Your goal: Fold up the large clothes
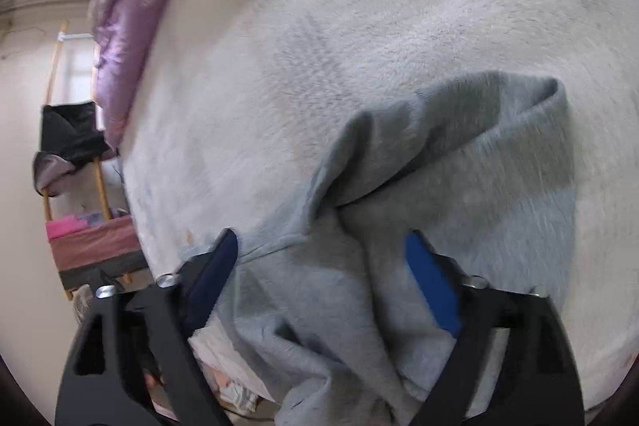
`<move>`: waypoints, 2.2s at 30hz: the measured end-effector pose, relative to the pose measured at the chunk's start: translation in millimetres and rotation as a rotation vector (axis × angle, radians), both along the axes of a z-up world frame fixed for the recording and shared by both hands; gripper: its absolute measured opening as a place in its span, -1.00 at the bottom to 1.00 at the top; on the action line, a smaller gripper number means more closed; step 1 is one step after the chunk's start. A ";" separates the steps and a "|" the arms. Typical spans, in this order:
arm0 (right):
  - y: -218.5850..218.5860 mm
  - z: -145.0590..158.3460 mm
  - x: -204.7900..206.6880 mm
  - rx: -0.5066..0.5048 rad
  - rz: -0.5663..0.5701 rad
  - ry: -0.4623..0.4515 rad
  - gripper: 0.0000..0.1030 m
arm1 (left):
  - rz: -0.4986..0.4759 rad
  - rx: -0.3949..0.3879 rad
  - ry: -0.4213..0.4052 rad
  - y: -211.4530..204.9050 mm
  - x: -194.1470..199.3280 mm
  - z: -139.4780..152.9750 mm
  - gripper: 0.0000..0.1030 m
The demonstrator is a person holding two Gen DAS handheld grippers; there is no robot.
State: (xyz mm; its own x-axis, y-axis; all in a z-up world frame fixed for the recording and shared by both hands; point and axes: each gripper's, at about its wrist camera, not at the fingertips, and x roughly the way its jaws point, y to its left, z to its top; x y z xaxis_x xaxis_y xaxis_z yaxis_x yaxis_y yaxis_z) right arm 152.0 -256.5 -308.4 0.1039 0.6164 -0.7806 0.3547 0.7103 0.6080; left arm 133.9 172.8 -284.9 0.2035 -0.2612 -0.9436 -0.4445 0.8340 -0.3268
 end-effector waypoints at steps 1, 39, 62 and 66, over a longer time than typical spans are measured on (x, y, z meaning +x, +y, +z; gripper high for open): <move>3.3 -7.3 -0.3 0.019 0.010 -0.017 0.62 | 0.007 -0.036 0.007 -0.2 -1.8 -3.9 0.14; 55.4 -51.4 -144.5 -0.068 0.084 0.371 -0.72 | 0.053 -0.075 0.368 -37.2 -165.9 -54.4 -0.82; 157.2 10.5 -104.6 -0.240 0.314 0.107 -0.91 | -0.298 0.038 0.151 -133.9 -129.6 33.8 -0.80; 172.8 -61.3 -123.1 -0.284 0.346 0.280 -0.99 | -0.298 -0.024 0.332 -151.8 -121.6 -60.8 -0.84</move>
